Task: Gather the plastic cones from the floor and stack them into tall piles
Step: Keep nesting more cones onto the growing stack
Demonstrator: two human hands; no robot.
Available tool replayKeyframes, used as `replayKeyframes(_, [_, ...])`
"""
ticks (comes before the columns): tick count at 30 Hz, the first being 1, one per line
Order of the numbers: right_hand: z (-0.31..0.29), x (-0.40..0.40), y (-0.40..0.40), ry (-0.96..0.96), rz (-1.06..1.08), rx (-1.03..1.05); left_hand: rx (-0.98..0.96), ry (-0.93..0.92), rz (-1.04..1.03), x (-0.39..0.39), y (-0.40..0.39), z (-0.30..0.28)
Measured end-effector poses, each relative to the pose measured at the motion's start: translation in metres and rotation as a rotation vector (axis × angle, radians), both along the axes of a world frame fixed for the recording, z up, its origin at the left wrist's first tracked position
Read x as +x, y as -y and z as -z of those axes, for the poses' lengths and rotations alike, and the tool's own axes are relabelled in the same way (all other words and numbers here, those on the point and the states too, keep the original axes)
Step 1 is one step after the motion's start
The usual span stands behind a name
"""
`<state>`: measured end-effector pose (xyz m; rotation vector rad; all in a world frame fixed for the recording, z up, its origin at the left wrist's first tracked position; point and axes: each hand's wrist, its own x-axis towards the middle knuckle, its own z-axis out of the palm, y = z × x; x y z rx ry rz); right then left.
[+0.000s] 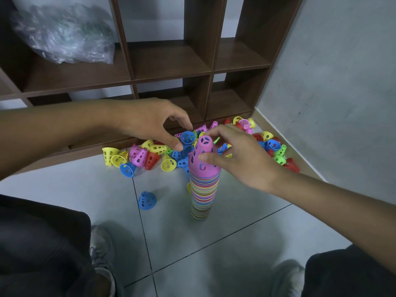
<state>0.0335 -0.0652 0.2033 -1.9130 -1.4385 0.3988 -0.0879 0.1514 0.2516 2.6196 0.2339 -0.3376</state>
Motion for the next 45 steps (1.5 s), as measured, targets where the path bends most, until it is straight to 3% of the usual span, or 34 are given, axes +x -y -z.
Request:
replayKeyframes(10, [0.001,0.023,0.007,-0.014,0.066,0.042,0.068,0.051,-0.014,-0.012,-0.011,0.031])
replayKeyframes(22, [0.076,0.13,0.006,0.189,0.159,-0.287,0.137,-0.106,-0.113,-0.019,-0.041,0.117])
replayKeyframes(27, [0.122,0.174,0.005,0.188,0.246,-0.319,0.117,-0.059,-0.185,0.03,-0.062,0.145])
replayKeyframes(30, [0.147,0.194,0.003,0.173,0.251,-0.396,-0.033,-0.094,-0.204,0.07,-0.077,0.166])
replayKeyframes(33, [0.162,0.215,-0.008,0.167,0.245,-0.423,0.07,-0.05,-0.166,0.11,-0.084,0.183])
replayKeyframes(40, [0.204,0.251,-0.053,0.145,0.228,-0.513,0.04,-0.074,-0.202,0.181,-0.108,0.234])
replayKeyframes(45, [0.243,0.265,-0.086,0.167,0.209,-0.567,0.165,-0.103,-0.123,0.214,-0.11,0.278])
